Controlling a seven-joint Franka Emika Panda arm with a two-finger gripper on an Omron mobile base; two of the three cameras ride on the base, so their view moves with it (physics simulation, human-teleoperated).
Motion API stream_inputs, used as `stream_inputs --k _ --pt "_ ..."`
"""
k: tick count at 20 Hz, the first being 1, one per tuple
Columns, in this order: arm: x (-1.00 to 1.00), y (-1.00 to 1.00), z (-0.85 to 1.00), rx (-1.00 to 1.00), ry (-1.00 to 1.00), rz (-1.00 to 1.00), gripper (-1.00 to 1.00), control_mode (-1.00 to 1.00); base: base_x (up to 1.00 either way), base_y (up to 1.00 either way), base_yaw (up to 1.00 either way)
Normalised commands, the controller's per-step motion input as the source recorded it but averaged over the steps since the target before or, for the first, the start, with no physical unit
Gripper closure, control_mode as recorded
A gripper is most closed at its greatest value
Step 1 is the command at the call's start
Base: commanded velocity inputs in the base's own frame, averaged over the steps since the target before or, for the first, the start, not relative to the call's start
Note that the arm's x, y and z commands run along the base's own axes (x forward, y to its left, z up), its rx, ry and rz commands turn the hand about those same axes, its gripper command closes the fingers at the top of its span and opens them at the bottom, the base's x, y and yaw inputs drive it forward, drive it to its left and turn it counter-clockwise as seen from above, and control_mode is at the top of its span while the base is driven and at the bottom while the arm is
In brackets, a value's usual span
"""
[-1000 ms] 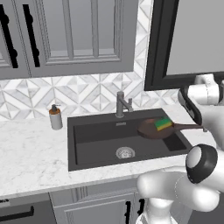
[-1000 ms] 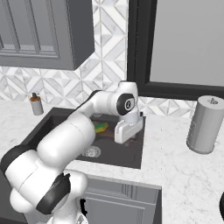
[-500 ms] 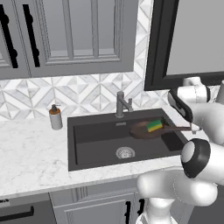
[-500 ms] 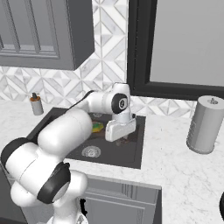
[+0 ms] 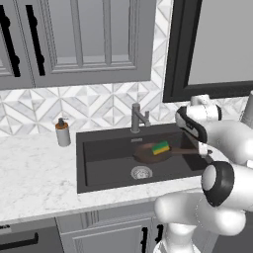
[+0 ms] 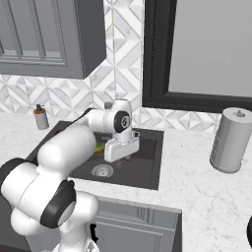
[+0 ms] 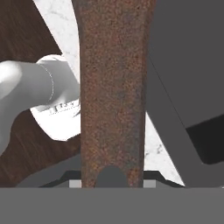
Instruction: Pick the pan and sponge and place them into the sink. Then turn on the water.
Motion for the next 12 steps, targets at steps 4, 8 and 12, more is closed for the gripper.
stream_inputs --k 4,8,12 --pt "0.52 0.04 -0.4 0.0 0.02 -0.02 1.0 -1.0 0.0 0.0 0.0" --pt "0.66 0.01 -0.42 0.0 0.05 -0.03 1.0 -1.0 0.0 0.0 0.0" --pt "0.43 0.0 -0.43 0.0 0.02 -0.01 1.0 -1.0 0.0 0.0 0.0"
